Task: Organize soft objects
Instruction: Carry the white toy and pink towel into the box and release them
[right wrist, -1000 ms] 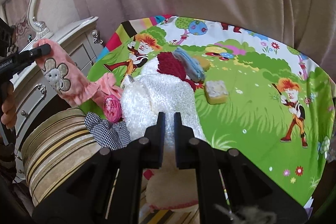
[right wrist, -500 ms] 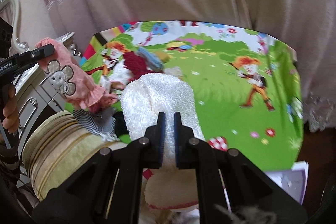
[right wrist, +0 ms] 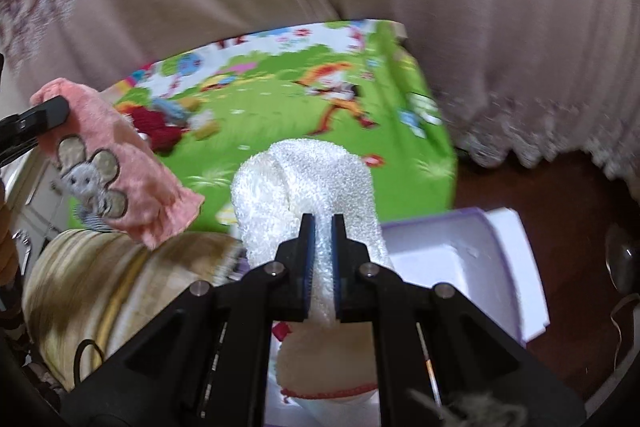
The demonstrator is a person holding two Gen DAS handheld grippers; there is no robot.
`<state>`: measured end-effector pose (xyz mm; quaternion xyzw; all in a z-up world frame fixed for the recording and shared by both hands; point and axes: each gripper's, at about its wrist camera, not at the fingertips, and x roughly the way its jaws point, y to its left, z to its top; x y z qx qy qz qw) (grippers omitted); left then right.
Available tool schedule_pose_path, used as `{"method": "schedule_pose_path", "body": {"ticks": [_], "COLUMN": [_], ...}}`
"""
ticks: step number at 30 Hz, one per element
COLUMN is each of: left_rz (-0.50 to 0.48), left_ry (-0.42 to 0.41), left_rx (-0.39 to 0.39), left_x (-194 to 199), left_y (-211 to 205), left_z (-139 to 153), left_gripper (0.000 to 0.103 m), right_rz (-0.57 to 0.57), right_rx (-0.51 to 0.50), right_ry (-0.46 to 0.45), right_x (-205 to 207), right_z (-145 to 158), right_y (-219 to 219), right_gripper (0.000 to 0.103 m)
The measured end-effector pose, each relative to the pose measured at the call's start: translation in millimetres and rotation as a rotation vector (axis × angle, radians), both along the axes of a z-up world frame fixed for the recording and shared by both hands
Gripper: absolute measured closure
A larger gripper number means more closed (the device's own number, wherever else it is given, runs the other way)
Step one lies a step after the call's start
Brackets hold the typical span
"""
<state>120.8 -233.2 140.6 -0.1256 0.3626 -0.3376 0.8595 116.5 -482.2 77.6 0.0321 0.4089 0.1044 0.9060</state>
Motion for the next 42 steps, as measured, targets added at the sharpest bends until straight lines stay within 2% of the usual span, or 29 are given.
{"method": "schedule_pose_path", "body": {"ticks": [4,7,9,11,12,13,14,16,20,23,25,27,29,30,32,35,40,42], "left_rz": [-0.109,-0.171,-0.171,-0.171,-0.165,-0.160,-0.160,-0.164,-0.195,-0.302,-0.358,-0.336,-0.328,-0.318,-0.304,-0.260,-0.110,-0.083], "left_ry": [0.045,0.096,0.141,0.161,0.163,0.164,0.164,0.164,0.168,0.203,0.231,0.285,0.378,0.398,0.397,0.361,0.168,0.120], "left_rx": [-0.005,0.020,0.053,0.065,0.068,0.072,0.076,0.086,0.083,0.072,0.149,0.279,0.341,0.379,0.425,0.380,0.318,0.315], "left_x": [5.3,10.8,15.4,15.7,15.4,15.3,16.8,16.3,16.0,12.3,10.8,10.4,14.2,15.2,14.2,16.3,14.9,10.1], "left_y": [-43.4,-71.3,-82.6,-84.7,-82.1,-79.1,-77.3,-74.6,-72.9,-89.6,-103.6,-110.1,-106.4,-103.2,-97.5,-81.7,-35.6,-20.0], "left_z": [-18.3,-38.1,-51.3,-58.4,-60.0,-60.7,-61.3,-60.3,-59.7,-62.8,-73.4,-92.1,-114.6,-122.5,-128.5,-116.5,-85.8,-82.1], "left_gripper": [0.092,0.090,0.079,0.053,0.048,0.043,0.041,0.040,0.039,0.037,0.030,0.030,0.030,0.030,0.030,0.030,0.030,0.030], "right_rz": [-0.098,-0.148,-0.189,-0.223,-0.233,-0.242,-0.257,-0.281,-0.293,-0.294,-0.293,-0.293,-0.291,-0.290,-0.290,-0.289,-0.255,-0.238], "right_rx": [-0.005,-0.007,-0.022,-0.029,-0.011,-0.003,-0.005,-0.006,0.011,0.024,0.025,0.018,0.018,0.020,0.027,0.038,0.046,0.040], "right_ry": [0.024,0.044,0.063,0.068,0.074,0.076,0.081,0.088,0.087,0.088,0.085,0.085,0.087,0.090,0.095,0.108,0.124,0.128], "right_x": [-9.6,-12.0,-13.2,-15.0,-15.4,-16.1,-16.8,-17.5,-19.4,-19.1,-19.6,-20.4,-21.4,-21.9,-22.5,-20.9,-19.5,-18.6], "right_z": [-10.6,-18.0,-23.4,-25.9,-27.3,-28.3,-29.4,-31.7,-32.4,-32.6,-32.1,-31.1,-31.5,-32.3,-34.9,-38.9,-43.4,-45.1], "right_y": [-34.2,-50.8,-61.1,-68.6,-74.0,-77.7,-81.3,-87.0,-88.8,-85.5,-84.4,-83.1,-83.0,-83.0,-82.9,-81.2,-69.6,-62.2], "right_gripper": [0.093,0.092,0.091,0.087,0.086,0.079,0.066,0.050,0.041,0.038,0.036,0.034,0.032,0.031,0.030,0.030,0.029,0.029]}}
